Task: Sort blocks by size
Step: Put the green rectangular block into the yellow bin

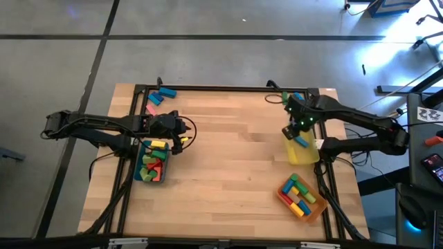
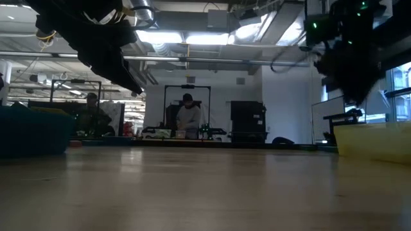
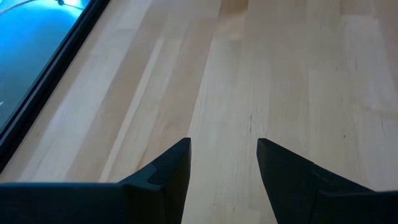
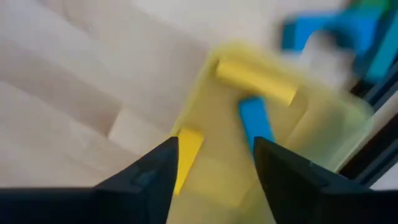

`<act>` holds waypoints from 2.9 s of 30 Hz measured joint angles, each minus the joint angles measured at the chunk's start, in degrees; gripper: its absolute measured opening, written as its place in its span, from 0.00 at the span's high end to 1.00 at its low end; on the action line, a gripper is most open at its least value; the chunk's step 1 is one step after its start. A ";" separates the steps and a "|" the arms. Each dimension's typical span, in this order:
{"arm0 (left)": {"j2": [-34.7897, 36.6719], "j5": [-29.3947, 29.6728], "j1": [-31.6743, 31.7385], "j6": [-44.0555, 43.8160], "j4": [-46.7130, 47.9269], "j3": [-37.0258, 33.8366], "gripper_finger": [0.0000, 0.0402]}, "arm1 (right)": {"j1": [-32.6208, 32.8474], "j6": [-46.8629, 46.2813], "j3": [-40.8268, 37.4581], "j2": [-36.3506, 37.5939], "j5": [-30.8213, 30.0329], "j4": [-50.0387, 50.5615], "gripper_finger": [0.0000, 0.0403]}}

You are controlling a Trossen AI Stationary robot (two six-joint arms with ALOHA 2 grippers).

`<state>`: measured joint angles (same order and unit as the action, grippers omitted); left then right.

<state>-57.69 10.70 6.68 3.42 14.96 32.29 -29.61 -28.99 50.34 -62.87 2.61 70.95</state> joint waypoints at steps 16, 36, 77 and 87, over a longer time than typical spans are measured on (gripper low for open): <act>0.00 0.00 0.00 -0.01 -0.13 0.00 0.58 | -9.34 2.89 4.09 -7.92 -15.05 -24.71 0.35; 0.00 0.00 0.00 -0.44 -0.60 0.00 0.58 | -21.29 6.73 4.01 -29.42 -19.55 -37.43 0.34; 0.00 0.00 0.00 -0.28 -1.07 0.00 0.58 | -21.42 11.34 4.46 -36.47 -8.62 -44.75 0.35; 0.00 0.00 0.00 -0.39 -1.05 -0.02 0.58 | -15.47 11.20 3.98 -30.62 -6.11 -39.43 0.35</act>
<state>-57.69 10.70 6.68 3.03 13.91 32.27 -45.08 -17.80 54.32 -93.48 -3.50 31.52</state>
